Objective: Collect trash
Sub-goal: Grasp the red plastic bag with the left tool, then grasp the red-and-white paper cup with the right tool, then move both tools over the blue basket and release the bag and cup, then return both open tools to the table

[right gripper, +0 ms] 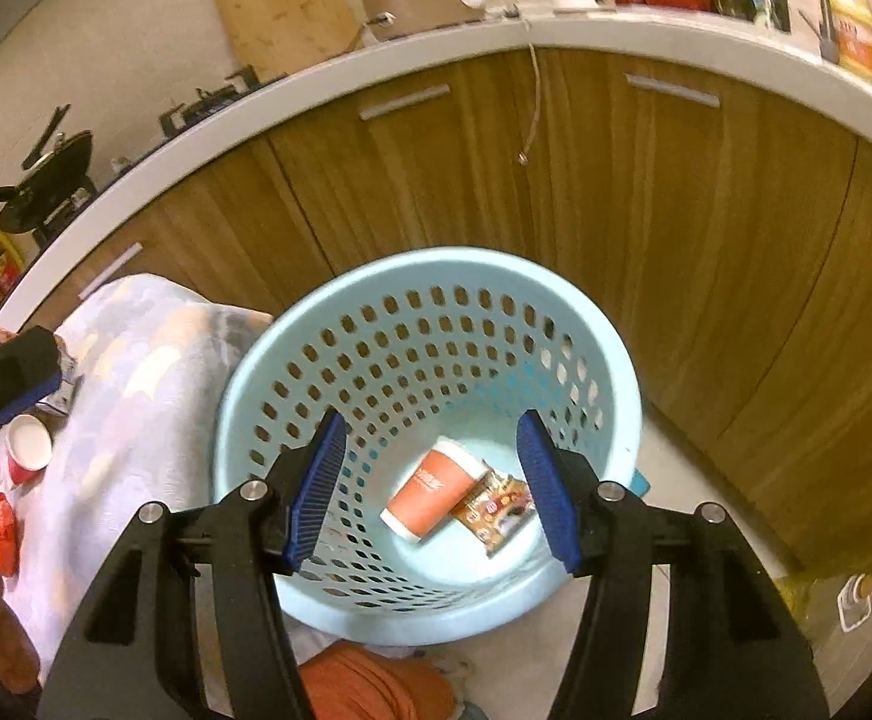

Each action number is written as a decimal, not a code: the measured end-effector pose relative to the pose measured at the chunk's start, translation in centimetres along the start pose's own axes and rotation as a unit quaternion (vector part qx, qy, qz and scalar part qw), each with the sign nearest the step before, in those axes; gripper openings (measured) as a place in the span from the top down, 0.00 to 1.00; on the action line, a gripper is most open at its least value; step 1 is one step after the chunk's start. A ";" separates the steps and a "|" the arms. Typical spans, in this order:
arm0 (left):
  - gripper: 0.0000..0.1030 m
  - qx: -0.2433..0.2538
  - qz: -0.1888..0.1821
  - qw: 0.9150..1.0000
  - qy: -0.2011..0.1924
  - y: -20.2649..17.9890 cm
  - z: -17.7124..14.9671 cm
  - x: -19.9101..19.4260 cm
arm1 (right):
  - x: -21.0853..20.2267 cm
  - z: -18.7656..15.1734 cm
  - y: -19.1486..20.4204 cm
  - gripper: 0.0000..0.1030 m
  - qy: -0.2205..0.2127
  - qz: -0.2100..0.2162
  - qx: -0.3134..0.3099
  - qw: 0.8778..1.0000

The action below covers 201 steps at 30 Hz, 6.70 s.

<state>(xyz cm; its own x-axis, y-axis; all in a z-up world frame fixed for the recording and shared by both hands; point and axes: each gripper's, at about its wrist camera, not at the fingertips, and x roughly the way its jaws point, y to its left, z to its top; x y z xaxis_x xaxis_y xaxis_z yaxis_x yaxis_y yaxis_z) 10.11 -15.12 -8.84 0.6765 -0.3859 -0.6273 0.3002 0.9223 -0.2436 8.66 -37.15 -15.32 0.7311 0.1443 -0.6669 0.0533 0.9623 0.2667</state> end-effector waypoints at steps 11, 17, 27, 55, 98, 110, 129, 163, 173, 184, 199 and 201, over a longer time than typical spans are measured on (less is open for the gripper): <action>0.19 -0.023 0.071 0.993 -0.089 4.4 -0.5 -10.5 | -3.5 0.4 7.5 0.46 -0.037 0.042 -0.077 0.995; 0.19 -0.047 0.139 0.981 -0.123 8.5 -2.0 -16.2 | -4.8 0.0 13.5 0.46 -0.054 0.078 -0.135 0.986; 0.19 -0.136 0.252 0.947 -0.147 17.7 -6.6 -25.5 | -3.4 -2.9 22.4 0.46 -0.031 0.149 -0.202 0.967; 0.36 -0.130 0.178 0.975 0.008 18.9 -10.9 -14.3 | -0.8 -2.8 29.0 0.46 -0.005 0.188 -0.249 0.950; 0.53 -0.155 0.193 0.966 -0.067 22.5 -12.9 -22.2 | 6.5 -3.6 31.8 0.49 0.131 0.250 -0.198 0.939; 0.53 -0.129 0.168 0.972 -0.100 19.4 -11.0 -23.0 | 0.9 -2.7 23.1 0.51 0.078 0.226 -0.138 0.961; 0.53 -0.006 0.062 0.995 -0.080 6.4 -2.7 -11.9 | -5.4 1.8 9.8 0.51 -0.046 0.113 -0.081 0.989; 0.53 0.058 0.002 0.997 0.053 -2.5 0.5 9.0 | 4.3 0.8 -4.2 0.51 0.022 0.014 0.031 0.999; 0.35 0.039 0.011 0.997 0.073 -1.5 0.2 10.2 | 6.4 0.1 -4.0 0.36 0.064 0.024 0.042 0.997; 0.34 0.038 0.007 0.998 0.051 -1.0 0.0 7.0 | 4.1 0.5 -3.0 0.36 0.048 0.032 0.037 0.998; 0.24 -0.013 0.032 0.999 -0.032 3.2 0.0 -4.3 | -1.8 2.0 5.8 0.36 -0.020 0.068 -0.046 0.996; 0.24 -0.022 0.041 0.998 -0.048 4.1 0.0 -6.4 | -2.8 2.1 7.8 0.36 -0.031 0.074 -0.066 0.995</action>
<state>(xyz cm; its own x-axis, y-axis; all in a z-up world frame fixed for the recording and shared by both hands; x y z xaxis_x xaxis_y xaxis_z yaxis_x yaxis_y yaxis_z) 7.00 -8.82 -5.82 0.7600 -0.3072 -0.5728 0.2131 0.9503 -0.2269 8.44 -30.55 -9.93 0.7647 0.2770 -0.5819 -0.1451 0.9537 0.2633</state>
